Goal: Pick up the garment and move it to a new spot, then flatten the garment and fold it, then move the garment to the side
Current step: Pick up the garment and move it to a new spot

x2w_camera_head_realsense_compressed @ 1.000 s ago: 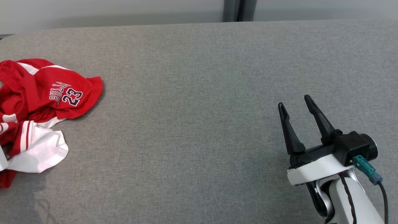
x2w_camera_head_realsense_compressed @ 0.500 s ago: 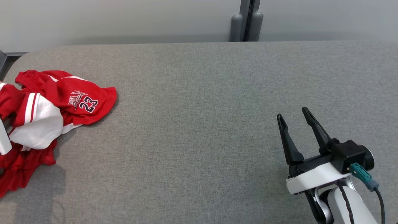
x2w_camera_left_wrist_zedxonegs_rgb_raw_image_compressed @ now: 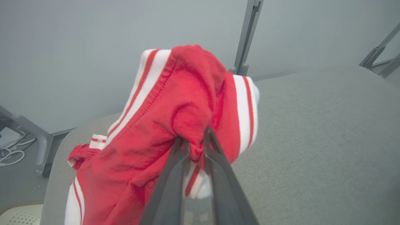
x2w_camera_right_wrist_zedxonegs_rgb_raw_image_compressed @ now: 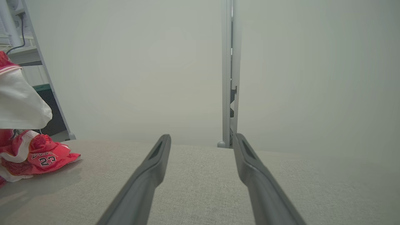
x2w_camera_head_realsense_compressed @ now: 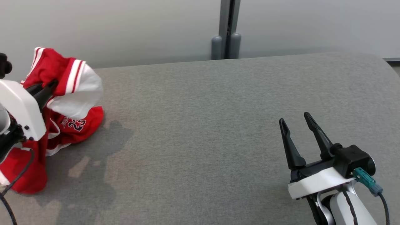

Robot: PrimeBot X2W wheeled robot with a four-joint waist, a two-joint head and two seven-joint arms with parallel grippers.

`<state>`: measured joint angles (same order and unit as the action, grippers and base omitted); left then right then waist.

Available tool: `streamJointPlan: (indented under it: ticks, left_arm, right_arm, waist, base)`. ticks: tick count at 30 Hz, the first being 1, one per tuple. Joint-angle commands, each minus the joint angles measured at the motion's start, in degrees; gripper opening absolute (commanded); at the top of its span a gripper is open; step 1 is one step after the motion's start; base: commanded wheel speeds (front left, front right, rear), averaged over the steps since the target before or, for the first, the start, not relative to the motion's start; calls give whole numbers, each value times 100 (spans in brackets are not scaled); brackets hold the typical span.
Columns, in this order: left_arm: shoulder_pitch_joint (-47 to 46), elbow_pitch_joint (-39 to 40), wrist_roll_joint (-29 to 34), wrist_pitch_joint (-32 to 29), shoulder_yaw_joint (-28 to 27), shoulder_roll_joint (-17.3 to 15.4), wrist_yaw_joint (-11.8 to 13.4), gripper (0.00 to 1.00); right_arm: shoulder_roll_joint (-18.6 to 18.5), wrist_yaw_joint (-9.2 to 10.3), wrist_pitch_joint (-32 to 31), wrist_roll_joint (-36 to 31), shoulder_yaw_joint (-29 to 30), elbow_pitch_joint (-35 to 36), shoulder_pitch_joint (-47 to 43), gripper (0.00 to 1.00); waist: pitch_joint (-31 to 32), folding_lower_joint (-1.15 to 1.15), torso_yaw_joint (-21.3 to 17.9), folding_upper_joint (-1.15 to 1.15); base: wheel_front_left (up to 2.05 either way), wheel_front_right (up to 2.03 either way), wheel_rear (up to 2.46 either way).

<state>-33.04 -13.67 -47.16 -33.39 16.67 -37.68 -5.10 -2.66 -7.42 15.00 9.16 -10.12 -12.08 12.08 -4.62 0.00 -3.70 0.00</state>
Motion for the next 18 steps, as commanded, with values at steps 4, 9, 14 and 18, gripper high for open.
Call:
streamJointPlan:
  ticks: [4,9,14,18]
  left_arm:
    - [94,687,-101,11,19,94,49,0]
    - [-3,1262,-50,-44,183,269,81,0]
    - [-330,1506,-4,-40,475,654,60,0]
    - [-645,1487,78,52,745,1095,35,0]
  right_arm:
    - [-43,-13,30,72,28,74,-74,100]
    - [-42,-13,30,81,108,197,-44,100]
    - [-42,-13,30,66,272,337,-32,100]
    - [-41,-13,30,108,363,407,10,100]
  waist:
    - [85,0,-438,0]
    - [105,0,-904,0]
    - [67,0,-1288,0]
    - [0,0,-1592,0]
  base:
    - [0,0,0]
    - [0,0,0]
    - [0,0,0]
    - [0,0,0]
